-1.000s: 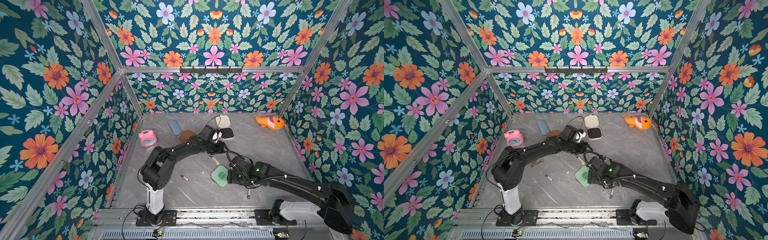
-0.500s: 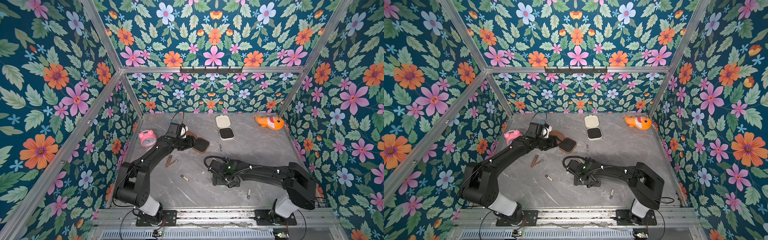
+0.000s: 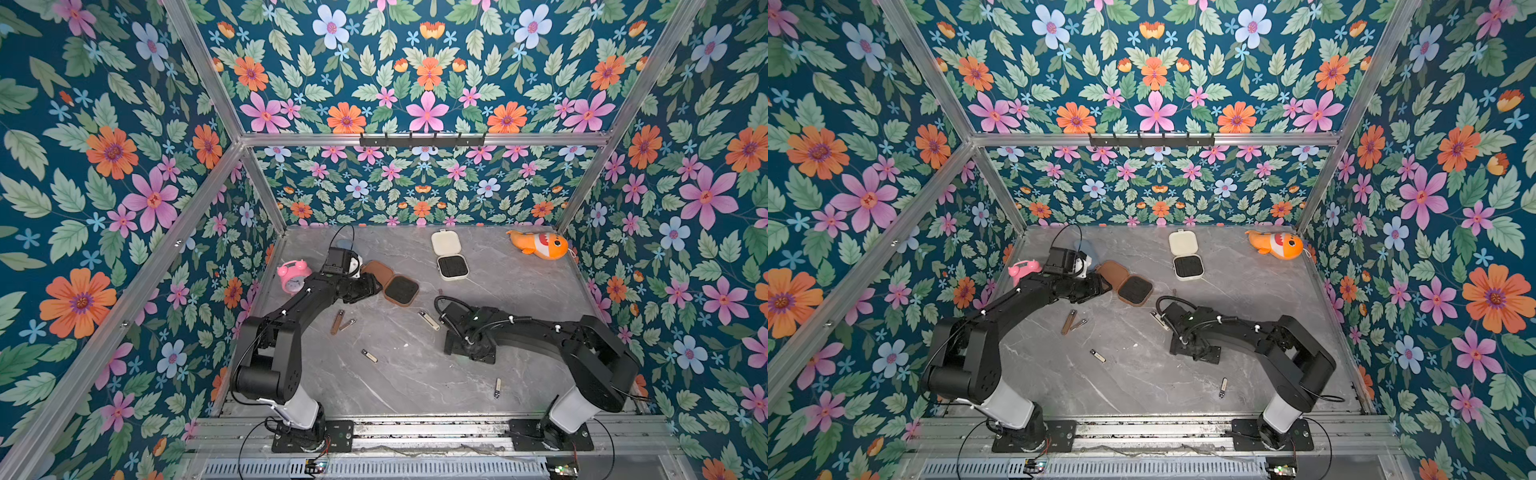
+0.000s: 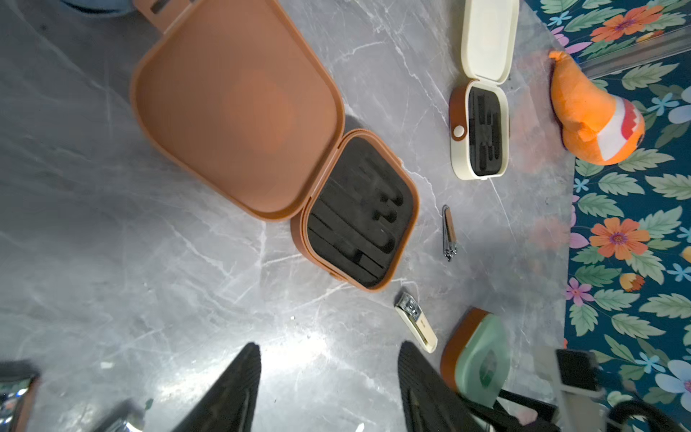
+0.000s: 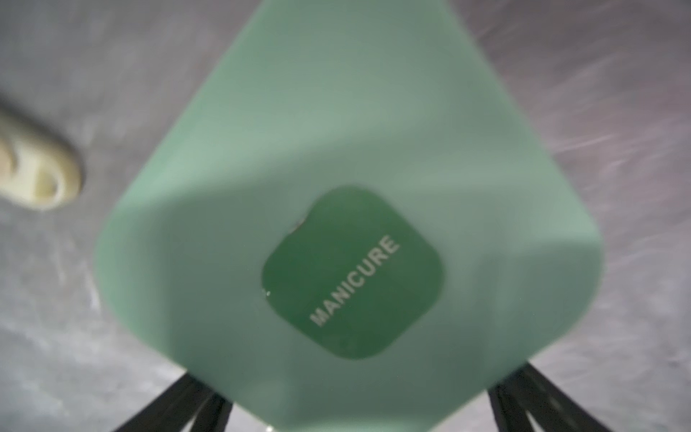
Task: Organize nail clipper sets
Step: Move the storage box to the center of the board.
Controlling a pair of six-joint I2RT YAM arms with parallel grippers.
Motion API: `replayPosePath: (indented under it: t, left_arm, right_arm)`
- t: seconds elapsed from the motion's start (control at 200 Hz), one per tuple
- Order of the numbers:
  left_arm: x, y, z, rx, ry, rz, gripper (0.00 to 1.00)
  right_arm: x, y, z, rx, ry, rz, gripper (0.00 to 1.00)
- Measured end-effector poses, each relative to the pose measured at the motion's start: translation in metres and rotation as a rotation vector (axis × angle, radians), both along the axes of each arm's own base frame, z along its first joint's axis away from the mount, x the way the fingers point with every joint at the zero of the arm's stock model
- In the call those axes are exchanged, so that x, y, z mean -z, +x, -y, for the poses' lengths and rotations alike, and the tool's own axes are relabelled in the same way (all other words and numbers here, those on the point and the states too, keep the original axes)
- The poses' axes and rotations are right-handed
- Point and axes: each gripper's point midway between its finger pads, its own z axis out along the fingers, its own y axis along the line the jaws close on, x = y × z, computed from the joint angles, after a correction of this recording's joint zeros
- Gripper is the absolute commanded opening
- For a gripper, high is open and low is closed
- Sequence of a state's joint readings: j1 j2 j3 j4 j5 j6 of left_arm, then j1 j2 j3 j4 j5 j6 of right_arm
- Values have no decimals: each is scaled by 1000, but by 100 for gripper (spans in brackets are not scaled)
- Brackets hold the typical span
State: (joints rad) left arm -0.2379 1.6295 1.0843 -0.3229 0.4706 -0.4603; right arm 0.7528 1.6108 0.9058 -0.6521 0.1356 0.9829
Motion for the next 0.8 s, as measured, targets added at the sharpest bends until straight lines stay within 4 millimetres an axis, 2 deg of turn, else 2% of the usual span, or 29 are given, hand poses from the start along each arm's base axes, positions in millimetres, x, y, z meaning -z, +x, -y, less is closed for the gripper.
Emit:
replayPosePath:
  t: [0.175,0.285,0.41,0.52,0.605,0.8]
  left_arm:
    - [2,26,5,4,42,18,59]
    - [5,41,19,27,53,24,59]
    - [13,53,34,65,96,23,58]
    - [23,62,45,109,167,30,55]
    - [32,66,49,142,218,25,54]
    - [46,74,38,156,327,24,51]
  right_arm:
    - [0,35,44,111,38,21,95]
    - [-8,58,50,111,72,38,93]
    - [-27,83,43,68,111,97,87]
    - [-44,93,30,24,173,137,79]
    - [-56,95,23,-5,214,166,72]
    - [-78,90,11,-53,293,209,63]
